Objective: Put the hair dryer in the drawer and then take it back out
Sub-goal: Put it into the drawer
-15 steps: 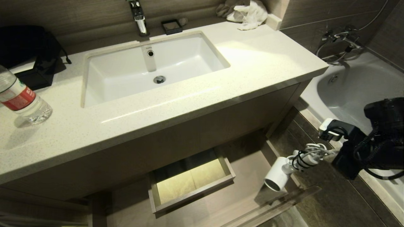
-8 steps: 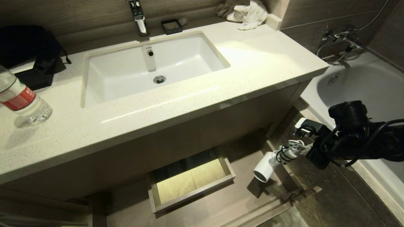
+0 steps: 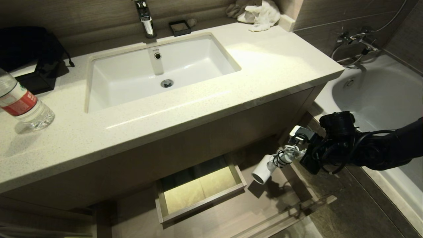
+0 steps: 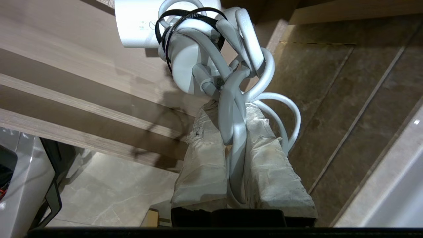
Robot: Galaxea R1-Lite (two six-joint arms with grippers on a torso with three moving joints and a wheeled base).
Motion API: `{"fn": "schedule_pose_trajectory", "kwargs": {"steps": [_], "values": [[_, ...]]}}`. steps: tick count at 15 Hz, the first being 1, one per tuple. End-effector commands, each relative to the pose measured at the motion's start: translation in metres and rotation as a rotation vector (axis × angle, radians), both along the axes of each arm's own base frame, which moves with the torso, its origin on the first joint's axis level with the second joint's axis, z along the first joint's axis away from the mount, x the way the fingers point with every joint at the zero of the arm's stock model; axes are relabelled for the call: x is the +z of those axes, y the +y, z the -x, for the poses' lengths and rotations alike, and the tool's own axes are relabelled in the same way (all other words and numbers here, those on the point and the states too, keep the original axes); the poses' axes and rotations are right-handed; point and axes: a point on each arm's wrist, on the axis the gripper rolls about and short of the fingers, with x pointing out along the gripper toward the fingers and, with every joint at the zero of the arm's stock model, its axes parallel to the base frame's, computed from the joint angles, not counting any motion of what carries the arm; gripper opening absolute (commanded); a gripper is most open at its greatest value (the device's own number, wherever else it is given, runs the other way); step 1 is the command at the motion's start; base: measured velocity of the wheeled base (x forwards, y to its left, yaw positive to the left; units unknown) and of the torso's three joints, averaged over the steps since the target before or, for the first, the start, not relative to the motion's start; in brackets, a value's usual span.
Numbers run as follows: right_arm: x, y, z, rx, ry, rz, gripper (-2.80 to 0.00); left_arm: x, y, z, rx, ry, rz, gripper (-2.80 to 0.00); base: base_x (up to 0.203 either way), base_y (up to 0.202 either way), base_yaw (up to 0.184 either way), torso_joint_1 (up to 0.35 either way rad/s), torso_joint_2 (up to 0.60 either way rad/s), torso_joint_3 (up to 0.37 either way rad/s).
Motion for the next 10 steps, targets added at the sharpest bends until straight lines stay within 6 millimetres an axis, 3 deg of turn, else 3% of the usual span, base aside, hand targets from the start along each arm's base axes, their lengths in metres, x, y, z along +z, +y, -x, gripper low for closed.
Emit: {"fn": "schedule_pose_trajectory", "kwargs": {"steps": [1,6,10], "values": [[-0.015,0.004,-0.013,0.01,0.028,0.004,-2.8,0.0,0.0,0.0,0.0,0.0,0.0,-2.8,0.0,0.0,0.0,0.0,0.0,0.0],[-0.034,0.014,-0.043,0.026,0.003,-0.002,-2.8,0.0,0.0,0.0,0.0,0.0,0.0,-2.8,0.0,0.0,0.0,0.0,0.0,0.0],[-0.052,0.026,-0.055,0.023,0.001,-0.035,-2.8,0.0,0.0,0.0,0.0,0.0,0.0,-2.8,0.0,0.0,0.0,0.0,0.0,0.0]]}}
